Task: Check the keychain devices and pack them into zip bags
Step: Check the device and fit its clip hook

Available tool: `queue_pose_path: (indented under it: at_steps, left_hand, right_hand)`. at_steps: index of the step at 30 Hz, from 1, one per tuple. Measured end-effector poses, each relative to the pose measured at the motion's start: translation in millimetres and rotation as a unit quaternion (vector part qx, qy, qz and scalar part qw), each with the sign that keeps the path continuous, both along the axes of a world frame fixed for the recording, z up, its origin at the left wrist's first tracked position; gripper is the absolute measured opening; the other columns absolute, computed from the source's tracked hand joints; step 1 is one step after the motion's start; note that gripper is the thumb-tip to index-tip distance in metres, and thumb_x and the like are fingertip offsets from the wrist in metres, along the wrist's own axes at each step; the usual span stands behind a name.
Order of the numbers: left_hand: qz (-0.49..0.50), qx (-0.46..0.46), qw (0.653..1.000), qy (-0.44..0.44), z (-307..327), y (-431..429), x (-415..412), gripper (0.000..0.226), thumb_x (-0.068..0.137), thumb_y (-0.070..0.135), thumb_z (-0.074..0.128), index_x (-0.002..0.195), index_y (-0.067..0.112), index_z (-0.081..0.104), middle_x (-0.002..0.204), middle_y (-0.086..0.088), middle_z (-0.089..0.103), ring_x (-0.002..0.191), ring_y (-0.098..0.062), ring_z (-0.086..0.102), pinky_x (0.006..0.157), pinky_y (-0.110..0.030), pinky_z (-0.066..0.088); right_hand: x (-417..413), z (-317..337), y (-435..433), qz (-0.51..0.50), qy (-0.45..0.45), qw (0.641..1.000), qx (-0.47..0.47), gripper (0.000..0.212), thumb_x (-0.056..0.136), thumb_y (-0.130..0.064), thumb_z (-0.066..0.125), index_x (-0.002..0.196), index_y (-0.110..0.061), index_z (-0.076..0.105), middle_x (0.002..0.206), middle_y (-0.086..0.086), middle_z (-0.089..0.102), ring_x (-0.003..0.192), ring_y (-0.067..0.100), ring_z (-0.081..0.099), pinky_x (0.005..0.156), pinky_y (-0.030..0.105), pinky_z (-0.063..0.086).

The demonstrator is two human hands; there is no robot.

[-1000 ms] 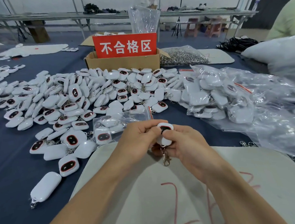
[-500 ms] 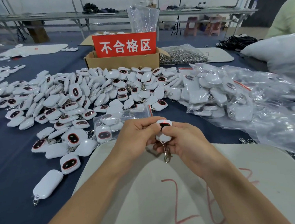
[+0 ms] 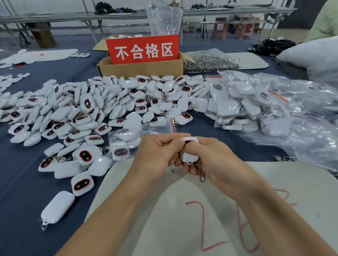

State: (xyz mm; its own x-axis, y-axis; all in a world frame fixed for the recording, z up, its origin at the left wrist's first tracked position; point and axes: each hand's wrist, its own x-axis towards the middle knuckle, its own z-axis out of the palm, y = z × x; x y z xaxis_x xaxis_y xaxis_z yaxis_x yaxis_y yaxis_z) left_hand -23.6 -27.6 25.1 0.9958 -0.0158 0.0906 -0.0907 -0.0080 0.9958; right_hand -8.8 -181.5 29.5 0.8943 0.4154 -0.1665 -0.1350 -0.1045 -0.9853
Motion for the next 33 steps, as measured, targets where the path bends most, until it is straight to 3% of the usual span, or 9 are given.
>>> queue_pose_path:
  at_steps: [5,9,12,14,17,21,24,28,33]
  left_hand:
    - [0.021,-0.010,1.000,-0.010,-0.4,-2.3,-1.0,0.033,0.097,0.001,0.064,0.086,0.024,0.084,0.043,0.006,0.050,0.039,-0.013,0.050,0.046,-0.019,0.046]
    - [0.041,0.002,0.999,-0.009,-3.5,-1.0,2.9,0.023,0.096,0.005,0.066,0.092,0.019,0.084,0.044,0.007,0.048,0.044,-0.013,0.046,0.050,-0.022,0.047]
    - [0.045,0.010,0.999,-0.018,-4.8,-0.5,4.7,0.021,0.095,0.010,0.068,0.096,0.022,0.084,0.046,0.007,0.042,0.048,-0.025,0.041,0.055,-0.034,0.053]
    - [0.077,0.028,0.996,-0.030,-6.0,0.4,6.0,0.023,0.094,0.013,0.070,0.091,0.031,0.084,0.046,0.009,0.043,0.048,-0.021,0.041,0.053,-0.028,0.050]
    - [0.147,0.059,0.986,-0.050,-10.3,2.8,7.7,0.014,0.087,0.026,0.078,0.082,0.038,0.082,0.047,0.012,0.053,0.045,-0.006,0.042,0.049,-0.015,0.038]
    - [0.165,0.063,0.983,-0.048,-10.8,3.6,6.4,0.013,0.075,0.047,0.080,0.081,0.035,0.080,0.064,0.003,0.072,0.056,-0.010,0.063,0.060,-0.027,0.051]
    - [0.151,0.047,0.986,-0.053,-7.8,3.8,7.4,0.018,0.075,0.047,0.078,0.091,0.041,0.080,0.081,0.006,0.077,0.070,-0.011,0.070,0.069,-0.029,0.055]
    - [0.098,0.092,0.989,-0.066,-2.3,1.3,7.2,0.011,0.079,0.035,0.073,0.076,0.026,0.078,0.077,0.016,0.066,0.075,-0.008,0.063,0.075,-0.025,0.050]
    - [0.100,0.067,0.989,-0.084,-2.4,2.7,2.6,0.019,0.078,0.025,0.074,0.070,0.009,0.075,0.070,0.003,0.063,0.069,-0.018,0.065,0.073,-0.035,0.056]
  right_hand:
    - [1.3,-3.0,-6.2,0.054,-0.002,0.996,0.067,0.022,0.083,-0.002,0.057,0.088,-0.011,0.077,0.093,0.014,0.076,0.070,0.019,0.059,0.060,0.024,0.047]
    - [1.5,-3.8,-1.8,0.009,-0.024,0.999,0.048,0.020,0.090,0.008,0.056,0.087,-0.002,0.073,0.093,0.022,0.074,0.058,0.015,0.054,0.053,0.023,0.041]
    - [-0.8,-4.5,2.4,-0.017,-0.032,0.999,0.025,0.018,0.091,0.003,0.057,0.093,-0.009,0.070,0.088,0.017,0.075,0.057,0.015,0.050,0.052,0.026,0.035]
    - [-0.7,-5.2,3.4,-0.066,-0.034,0.997,0.020,0.020,0.088,-0.001,0.062,0.101,-0.016,0.065,0.077,0.011,0.074,0.055,0.015,0.051,0.051,0.026,0.036]
    - [-1.5,-5.1,4.7,-0.149,-0.109,0.983,-0.022,0.031,0.077,-0.012,0.072,0.098,-0.029,0.057,0.075,-0.001,0.075,0.056,0.015,0.054,0.055,0.031,0.044]
    - [-4.9,-7.4,6.1,-0.132,-0.230,0.956,-0.129,0.036,0.075,-0.009,0.075,0.099,-0.033,0.063,0.087,-0.012,0.077,0.072,0.009,0.068,0.067,0.025,0.055]
    - [-4.4,-1.0,5.1,-0.110,-0.144,0.982,-0.057,0.012,0.094,-0.018,0.064,0.090,-0.017,0.075,0.076,0.001,0.075,0.058,0.010,0.061,0.054,0.027,0.046]
    - [-3.2,6.4,1.9,-0.074,-0.005,0.992,0.105,0.037,0.107,-0.018,0.049,0.083,-0.011,0.076,0.081,0.012,0.072,0.053,0.020,0.052,0.047,0.024,0.036]
    - [-1.8,4.1,-0.2,-0.076,0.016,0.994,0.074,0.035,0.105,-0.026,0.055,0.090,-0.001,0.074,0.083,0.011,0.074,0.056,0.019,0.057,0.050,0.025,0.039]
